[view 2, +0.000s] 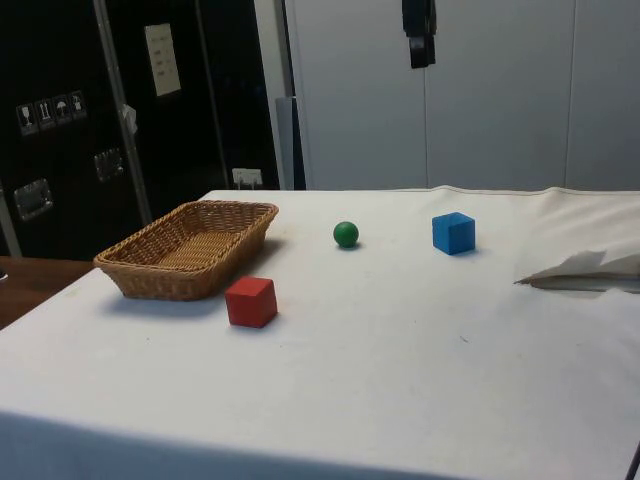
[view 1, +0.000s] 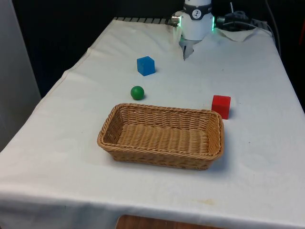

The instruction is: Place all non-red objects into the basket.

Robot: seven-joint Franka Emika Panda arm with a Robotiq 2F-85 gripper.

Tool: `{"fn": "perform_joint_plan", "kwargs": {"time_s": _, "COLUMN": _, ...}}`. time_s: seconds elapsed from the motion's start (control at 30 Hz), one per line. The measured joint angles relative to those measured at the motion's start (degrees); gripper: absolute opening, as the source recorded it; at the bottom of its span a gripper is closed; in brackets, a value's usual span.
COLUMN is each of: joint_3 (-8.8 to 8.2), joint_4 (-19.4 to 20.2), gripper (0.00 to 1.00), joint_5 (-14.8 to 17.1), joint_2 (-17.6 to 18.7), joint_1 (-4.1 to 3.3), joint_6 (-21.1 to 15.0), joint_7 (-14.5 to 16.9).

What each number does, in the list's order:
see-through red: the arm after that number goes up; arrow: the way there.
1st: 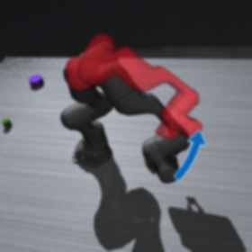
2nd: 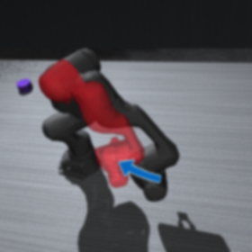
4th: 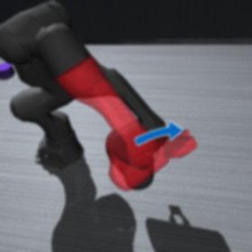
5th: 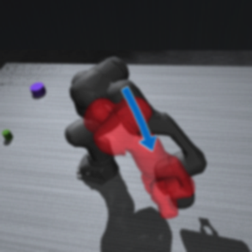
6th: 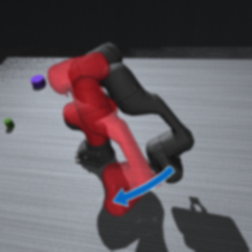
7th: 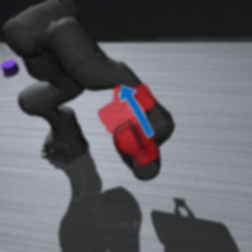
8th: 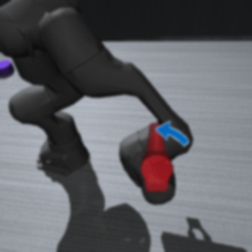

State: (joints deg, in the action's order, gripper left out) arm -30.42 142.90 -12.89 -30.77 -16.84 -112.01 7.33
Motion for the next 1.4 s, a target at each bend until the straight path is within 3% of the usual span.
{"fn": "perform_joint_plan", "kwargs": {"time_s": 1.4, "joint_3": -1.83, "joint_4": 4.7, "gripper": 1.0, "joint_5": 0.0, "joint_2": 6.7, "joint_1": 0.06, "joint_6": -8.9, "joint_7": -15.1}}
